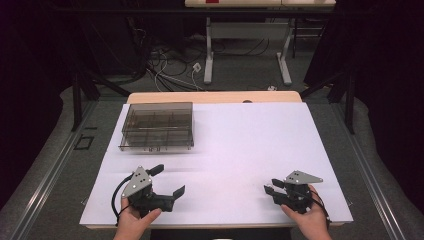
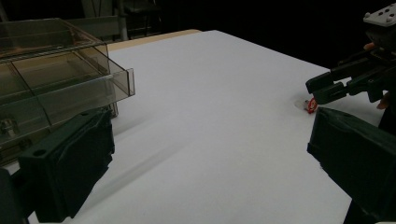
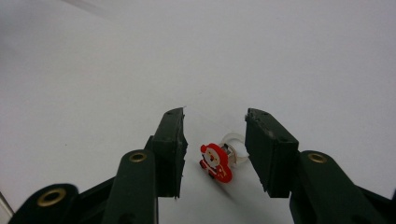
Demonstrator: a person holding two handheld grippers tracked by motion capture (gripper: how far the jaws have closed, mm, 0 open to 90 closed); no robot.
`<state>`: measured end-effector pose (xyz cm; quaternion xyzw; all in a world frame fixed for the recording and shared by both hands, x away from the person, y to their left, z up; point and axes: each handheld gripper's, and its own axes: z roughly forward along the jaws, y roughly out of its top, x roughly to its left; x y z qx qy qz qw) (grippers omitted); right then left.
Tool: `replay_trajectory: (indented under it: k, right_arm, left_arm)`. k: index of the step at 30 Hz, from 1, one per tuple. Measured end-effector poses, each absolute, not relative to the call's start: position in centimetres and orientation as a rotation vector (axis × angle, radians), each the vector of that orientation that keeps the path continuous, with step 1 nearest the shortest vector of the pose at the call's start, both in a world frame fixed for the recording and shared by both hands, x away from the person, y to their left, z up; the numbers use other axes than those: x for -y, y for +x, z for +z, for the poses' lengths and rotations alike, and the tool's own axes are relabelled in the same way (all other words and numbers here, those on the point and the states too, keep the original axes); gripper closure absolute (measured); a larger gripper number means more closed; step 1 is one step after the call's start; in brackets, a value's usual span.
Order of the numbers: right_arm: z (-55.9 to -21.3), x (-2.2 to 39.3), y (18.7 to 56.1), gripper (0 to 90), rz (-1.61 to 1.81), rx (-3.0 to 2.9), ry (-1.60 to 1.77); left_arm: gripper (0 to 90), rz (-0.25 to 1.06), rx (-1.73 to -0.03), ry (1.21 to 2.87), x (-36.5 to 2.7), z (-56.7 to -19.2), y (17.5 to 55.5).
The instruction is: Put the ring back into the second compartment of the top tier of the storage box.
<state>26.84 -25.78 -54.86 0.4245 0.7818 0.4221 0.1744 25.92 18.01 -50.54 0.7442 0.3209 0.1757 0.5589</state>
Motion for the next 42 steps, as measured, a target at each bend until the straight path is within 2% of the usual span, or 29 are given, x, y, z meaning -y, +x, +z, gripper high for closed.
replay_trajectory:
  k: [29,42]
  right_arm:
    - [-55.9,25.3,27.2,68.7,1.068,-2.307,1.213]
    - [-55.9,25.2,27.1,70.0,1.060,-2.306,1.227]
  left_arm:
    - [0.4,0.410,-0.756,1.761,-18.1,-50.6,26.0]
    - [0.4,0.411,-0.754,1.762,-18.1,-50.6,26.0]
